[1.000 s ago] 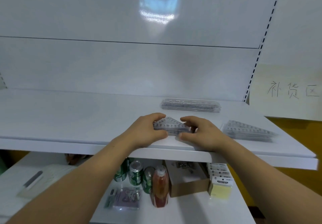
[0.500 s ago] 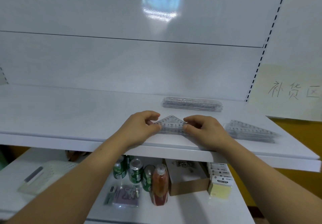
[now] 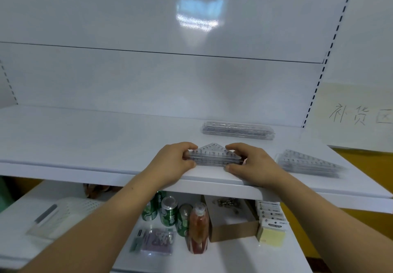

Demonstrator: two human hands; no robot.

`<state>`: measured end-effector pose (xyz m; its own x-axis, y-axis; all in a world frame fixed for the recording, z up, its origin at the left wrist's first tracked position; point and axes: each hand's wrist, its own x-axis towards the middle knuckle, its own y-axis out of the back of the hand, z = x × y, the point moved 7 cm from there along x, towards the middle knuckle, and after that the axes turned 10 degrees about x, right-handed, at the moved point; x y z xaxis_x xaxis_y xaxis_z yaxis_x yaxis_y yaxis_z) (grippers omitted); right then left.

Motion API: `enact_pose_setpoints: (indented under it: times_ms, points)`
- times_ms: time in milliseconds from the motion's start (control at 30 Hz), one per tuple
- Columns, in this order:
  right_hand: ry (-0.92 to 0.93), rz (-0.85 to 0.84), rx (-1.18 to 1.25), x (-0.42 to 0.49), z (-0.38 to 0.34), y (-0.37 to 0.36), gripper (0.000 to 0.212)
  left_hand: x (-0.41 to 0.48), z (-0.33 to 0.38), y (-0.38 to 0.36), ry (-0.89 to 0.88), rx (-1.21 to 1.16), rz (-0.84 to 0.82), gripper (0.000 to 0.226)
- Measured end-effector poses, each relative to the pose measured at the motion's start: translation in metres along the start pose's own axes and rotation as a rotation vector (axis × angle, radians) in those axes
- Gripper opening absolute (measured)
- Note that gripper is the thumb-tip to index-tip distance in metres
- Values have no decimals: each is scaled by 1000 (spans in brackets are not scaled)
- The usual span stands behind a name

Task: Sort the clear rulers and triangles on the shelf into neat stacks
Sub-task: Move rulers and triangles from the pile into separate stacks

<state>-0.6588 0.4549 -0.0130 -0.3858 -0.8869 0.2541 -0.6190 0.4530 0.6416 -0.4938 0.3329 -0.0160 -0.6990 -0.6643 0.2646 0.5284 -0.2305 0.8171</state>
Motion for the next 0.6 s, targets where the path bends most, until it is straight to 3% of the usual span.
enact_pose_setpoints:
  times_ms: [200, 367, 467, 600]
  points:
    - [-3, -15, -8, 2, 1, -1, 52, -1, 0, 1, 18, -62, -1, 44]
    - [-46, -74, 157, 10, -3, 0, 55, 1, -1, 1, 20, -71, 2, 36]
    - [-34, -167, 62, 13, -8, -12, 62, 0, 1, 1, 16, -25, 24, 33]
    - [-5, -106, -14, 13, -7, -16, 57, -1, 1, 0, 11, 14, 64, 28]
